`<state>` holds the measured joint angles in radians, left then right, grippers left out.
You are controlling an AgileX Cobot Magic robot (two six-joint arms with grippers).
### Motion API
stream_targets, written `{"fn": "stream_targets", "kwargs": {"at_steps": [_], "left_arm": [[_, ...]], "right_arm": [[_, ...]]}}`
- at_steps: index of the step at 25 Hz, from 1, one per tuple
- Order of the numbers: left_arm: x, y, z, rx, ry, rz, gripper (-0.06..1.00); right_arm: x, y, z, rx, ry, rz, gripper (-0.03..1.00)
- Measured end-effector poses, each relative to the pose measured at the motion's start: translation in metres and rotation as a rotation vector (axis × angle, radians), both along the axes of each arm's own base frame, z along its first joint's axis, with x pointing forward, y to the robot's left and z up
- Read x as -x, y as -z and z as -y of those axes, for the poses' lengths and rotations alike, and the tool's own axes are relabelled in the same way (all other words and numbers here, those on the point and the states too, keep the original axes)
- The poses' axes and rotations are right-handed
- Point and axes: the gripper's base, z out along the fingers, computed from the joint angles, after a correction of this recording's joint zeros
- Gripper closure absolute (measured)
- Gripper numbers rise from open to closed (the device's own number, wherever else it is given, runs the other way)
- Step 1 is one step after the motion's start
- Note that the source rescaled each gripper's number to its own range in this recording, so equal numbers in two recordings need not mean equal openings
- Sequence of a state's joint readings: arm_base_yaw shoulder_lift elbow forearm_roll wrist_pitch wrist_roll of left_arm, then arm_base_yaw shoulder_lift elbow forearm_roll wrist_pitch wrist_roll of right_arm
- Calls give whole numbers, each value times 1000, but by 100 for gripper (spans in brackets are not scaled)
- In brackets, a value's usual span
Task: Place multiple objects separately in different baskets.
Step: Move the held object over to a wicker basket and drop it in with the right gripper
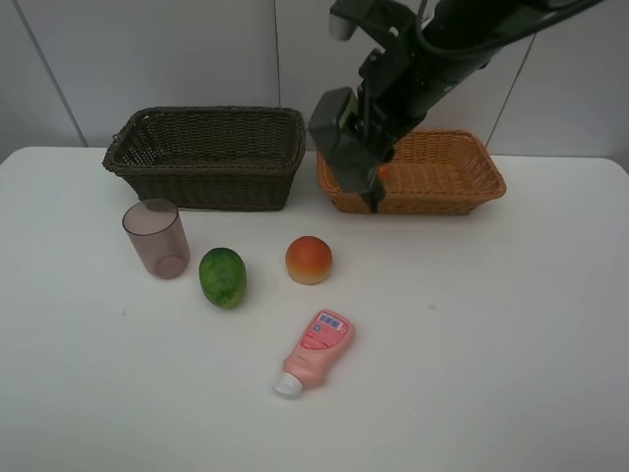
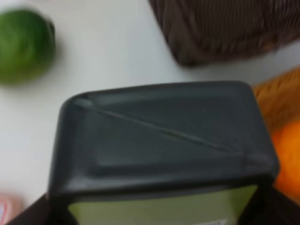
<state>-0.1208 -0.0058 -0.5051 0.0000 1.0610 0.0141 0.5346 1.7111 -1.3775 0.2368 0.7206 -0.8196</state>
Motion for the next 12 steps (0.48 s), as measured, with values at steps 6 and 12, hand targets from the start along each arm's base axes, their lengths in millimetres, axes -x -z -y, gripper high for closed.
{"fn": "stream_targets", "kwargs": {"at_steps": [6, 12], "left_arm": [[0, 0, 0, 0, 0, 0, -6], [0, 0, 0, 0, 0, 0, -6]], "right_arm": [[-23, -21, -33, -226, 82, 163, 78], [-44, -12, -56, -456, 228, 272, 78]]}}
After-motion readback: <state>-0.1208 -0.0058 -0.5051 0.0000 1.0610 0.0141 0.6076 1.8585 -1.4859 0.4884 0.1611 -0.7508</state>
